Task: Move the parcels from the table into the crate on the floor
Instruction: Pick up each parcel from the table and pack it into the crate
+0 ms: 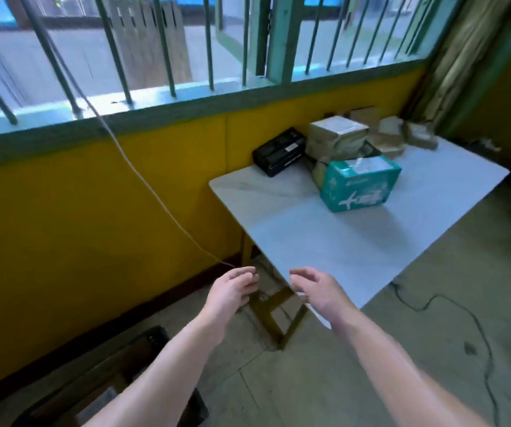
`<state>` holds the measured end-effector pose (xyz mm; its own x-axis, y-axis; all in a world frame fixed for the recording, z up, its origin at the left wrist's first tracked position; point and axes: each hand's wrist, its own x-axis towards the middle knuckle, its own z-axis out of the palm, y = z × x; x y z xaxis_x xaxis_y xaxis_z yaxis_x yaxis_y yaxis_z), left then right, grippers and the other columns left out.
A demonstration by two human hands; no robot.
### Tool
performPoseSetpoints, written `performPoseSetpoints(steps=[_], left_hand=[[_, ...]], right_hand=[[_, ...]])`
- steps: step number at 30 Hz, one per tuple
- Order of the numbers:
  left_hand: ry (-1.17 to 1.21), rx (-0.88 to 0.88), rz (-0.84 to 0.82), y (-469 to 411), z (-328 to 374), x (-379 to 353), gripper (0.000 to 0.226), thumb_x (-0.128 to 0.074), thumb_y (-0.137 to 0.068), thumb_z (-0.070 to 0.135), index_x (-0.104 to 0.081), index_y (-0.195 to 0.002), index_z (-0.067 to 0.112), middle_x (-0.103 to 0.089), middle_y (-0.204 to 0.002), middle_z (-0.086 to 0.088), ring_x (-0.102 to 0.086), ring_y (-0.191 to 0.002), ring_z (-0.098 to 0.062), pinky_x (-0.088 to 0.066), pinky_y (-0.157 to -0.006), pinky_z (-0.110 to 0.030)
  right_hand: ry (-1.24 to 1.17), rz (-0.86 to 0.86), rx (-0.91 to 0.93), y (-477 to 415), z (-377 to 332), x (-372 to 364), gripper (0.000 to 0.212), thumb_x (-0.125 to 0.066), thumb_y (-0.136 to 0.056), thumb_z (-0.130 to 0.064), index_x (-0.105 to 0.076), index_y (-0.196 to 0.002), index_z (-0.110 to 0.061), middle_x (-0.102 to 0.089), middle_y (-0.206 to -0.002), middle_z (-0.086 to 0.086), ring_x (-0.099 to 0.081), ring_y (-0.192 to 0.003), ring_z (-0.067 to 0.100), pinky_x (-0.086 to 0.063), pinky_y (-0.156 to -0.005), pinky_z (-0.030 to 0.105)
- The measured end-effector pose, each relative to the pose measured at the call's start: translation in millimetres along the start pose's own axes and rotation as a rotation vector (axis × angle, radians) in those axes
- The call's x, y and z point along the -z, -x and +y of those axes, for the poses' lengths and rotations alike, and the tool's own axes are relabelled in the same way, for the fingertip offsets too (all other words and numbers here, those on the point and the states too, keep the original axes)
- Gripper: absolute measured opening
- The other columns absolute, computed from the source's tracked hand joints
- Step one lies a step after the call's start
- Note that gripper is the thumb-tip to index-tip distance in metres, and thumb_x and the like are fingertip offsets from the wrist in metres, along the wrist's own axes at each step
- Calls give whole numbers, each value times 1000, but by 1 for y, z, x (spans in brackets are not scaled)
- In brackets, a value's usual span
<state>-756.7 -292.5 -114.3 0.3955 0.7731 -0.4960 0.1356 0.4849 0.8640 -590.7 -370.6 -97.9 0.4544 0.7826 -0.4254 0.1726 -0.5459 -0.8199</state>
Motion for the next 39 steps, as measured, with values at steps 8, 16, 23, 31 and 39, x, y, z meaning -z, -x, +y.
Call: performPoseSetpoints(steps=[8, 16, 23, 31, 39], left_hand=[[-35, -21, -157, -33, 41, -205, 21, -50, -100, 10, -62, -118, 11, -68, -94, 3, -61, -81, -9, -41, -69, -21], [-57, -36, -156, -84, 59, -317, 16, -54, -98, 12, -67, -105, 18, -73, -99, 1, -66, -88, -13, -45, -78, -25], [88, -129, 1, -190, 99, -368, 16, -55, -97, 9, -67, -107, 13, -72, -95, -4, -65, -86, -18, -46, -79, -29], [342, -326, 219, -293, 181, -383, 22, -50, -100, 12, -67, -115, 14, -74, -106, -8, -68, -94, -21, -56, -81, -33], [233, -386, 498, -358, 213, -373, 32, -53, -100, 13, -54, -132, 13, -60, -122, -3, -59, -112, -18, -53, -90, -25]], right_hand=[[-221, 183, -1, -27, 59, 194, 15, -59, -94, -13, -68, -107, -12, -68, -91, 1, -65, -106, 32, -46, -70, 26], [-294, 163, -36, -81, 87, 287, 10, -59, -94, -14, -68, -100, -16, -70, -94, 1, -64, -91, 15, -49, -72, 23], [-271, 88, -63, -190, 58, 339, 10, -58, -95, -16, -66, -95, -22, -70, -103, 5, -64, -102, 21, -51, -87, 34], [-232, 51, 17, -317, -2, 406, 11, -60, -94, -22, -70, -97, -25, -76, -92, -10, -70, -89, 8, -53, -78, 28], [-234, -11, 35, -422, -40, 418, 17, -54, -98, -26, -63, -113, -25, -68, -107, -2, -64, -99, 17, -55, -77, 29]])
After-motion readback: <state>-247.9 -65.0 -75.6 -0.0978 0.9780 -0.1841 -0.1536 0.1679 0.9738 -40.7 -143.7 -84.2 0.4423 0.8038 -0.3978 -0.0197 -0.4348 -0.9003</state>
